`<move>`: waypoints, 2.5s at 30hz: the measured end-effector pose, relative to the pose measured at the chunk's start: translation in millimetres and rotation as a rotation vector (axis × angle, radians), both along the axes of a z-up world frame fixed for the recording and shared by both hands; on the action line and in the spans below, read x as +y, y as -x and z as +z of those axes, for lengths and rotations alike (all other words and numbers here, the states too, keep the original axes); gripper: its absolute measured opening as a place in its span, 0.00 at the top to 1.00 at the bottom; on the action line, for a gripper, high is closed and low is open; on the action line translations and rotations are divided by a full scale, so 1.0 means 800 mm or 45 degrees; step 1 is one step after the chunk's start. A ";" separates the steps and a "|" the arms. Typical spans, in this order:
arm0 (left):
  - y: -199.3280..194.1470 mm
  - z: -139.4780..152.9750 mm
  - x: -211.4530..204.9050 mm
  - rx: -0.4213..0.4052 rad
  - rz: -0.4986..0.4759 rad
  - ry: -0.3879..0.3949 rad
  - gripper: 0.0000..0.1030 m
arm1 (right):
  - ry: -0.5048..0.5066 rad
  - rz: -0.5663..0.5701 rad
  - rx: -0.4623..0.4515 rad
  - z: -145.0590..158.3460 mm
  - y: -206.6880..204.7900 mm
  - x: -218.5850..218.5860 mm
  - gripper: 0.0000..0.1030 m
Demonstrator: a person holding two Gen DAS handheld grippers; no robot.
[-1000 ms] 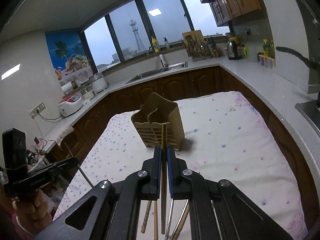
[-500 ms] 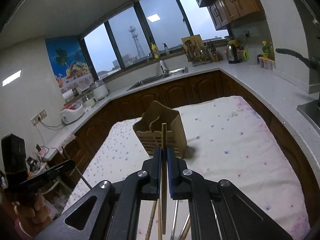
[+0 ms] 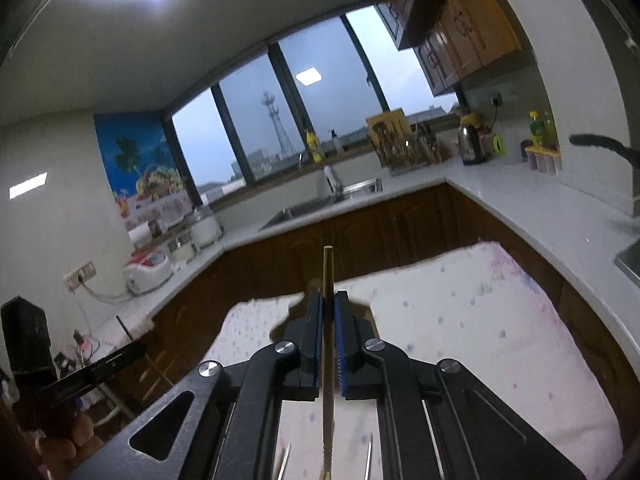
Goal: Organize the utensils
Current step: 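Lift the steel chopstick with the left tool into the wooden holder while the right tool inserts its wooden chopstick, then open both tools to release the chopsticks and pull back from the holder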
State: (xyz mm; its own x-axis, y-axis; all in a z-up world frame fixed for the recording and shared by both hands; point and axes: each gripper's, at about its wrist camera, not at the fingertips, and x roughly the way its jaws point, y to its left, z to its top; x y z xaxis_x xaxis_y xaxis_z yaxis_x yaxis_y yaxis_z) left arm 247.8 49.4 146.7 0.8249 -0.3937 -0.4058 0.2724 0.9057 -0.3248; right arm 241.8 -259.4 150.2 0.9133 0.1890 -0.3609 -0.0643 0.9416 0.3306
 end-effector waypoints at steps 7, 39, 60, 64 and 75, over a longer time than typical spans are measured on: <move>-0.068 -0.001 0.002 -0.095 0.062 0.032 0.97 | -0.050 -0.076 -0.119 0.019 -0.063 -0.015 0.94; -0.327 -0.172 -0.088 0.066 0.188 0.074 0.96 | -0.036 -0.131 -0.026 -0.121 -0.175 -0.005 0.94; -0.286 -0.145 -0.053 0.109 0.184 0.076 0.54 | -0.125 -0.117 0.054 -0.120 -0.173 -0.021 0.47; -0.264 -0.139 -0.045 0.090 0.215 0.087 0.30 | -0.171 -0.100 0.049 -0.115 -0.156 -0.026 0.32; -0.158 -0.129 -0.031 0.078 0.219 0.046 0.09 | -0.220 -0.024 0.029 -0.093 -0.083 -0.021 0.07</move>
